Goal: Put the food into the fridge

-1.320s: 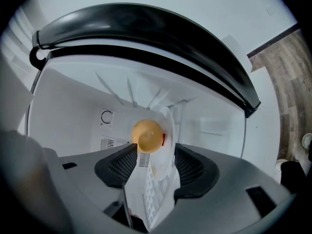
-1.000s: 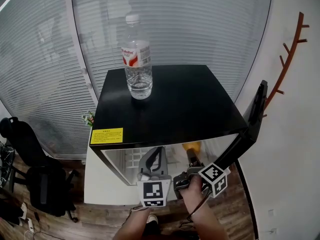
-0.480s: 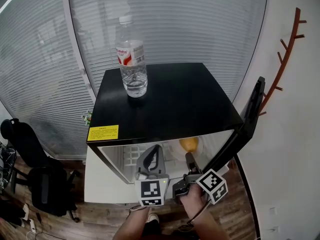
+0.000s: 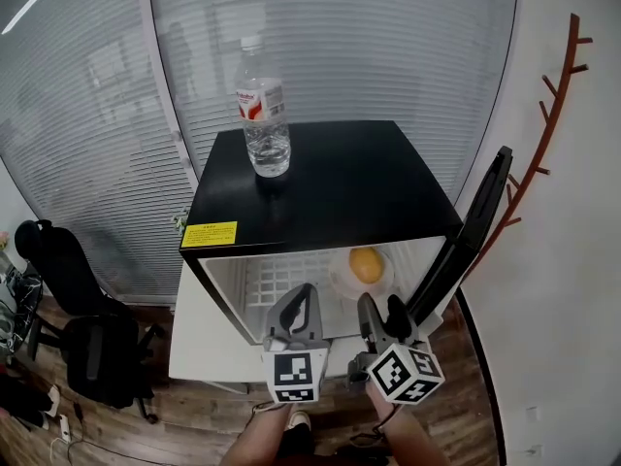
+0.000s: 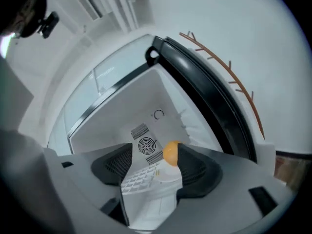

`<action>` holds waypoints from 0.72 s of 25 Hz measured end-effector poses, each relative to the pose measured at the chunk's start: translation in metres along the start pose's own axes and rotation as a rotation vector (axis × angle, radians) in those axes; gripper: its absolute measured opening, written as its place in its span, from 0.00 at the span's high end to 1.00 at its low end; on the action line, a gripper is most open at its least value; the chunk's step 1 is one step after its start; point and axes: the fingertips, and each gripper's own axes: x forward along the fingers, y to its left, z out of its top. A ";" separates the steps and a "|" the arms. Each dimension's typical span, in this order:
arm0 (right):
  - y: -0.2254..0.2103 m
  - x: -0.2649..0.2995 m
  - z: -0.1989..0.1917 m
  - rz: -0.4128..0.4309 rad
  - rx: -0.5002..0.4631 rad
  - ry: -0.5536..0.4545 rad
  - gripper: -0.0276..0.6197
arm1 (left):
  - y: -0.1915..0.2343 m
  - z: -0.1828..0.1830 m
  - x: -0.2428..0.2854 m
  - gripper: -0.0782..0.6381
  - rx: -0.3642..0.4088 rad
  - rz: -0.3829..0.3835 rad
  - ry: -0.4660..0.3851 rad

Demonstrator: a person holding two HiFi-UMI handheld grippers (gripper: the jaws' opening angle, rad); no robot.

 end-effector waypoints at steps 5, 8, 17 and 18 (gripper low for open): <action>0.028 -0.016 0.017 0.093 -0.236 -0.040 0.48 | -0.007 0.007 -0.028 0.85 0.012 0.025 -0.007; 0.042 -0.025 0.020 0.138 -0.341 -0.049 0.48 | -0.010 0.010 -0.044 0.85 0.020 0.050 -0.011; 0.059 -0.065 0.026 0.189 -0.424 -0.094 0.65 | -0.025 0.019 -0.093 0.85 0.036 0.104 -0.023; 0.059 -0.069 0.027 0.191 -0.430 -0.101 0.68 | -0.027 0.019 -0.096 0.85 0.038 0.107 -0.026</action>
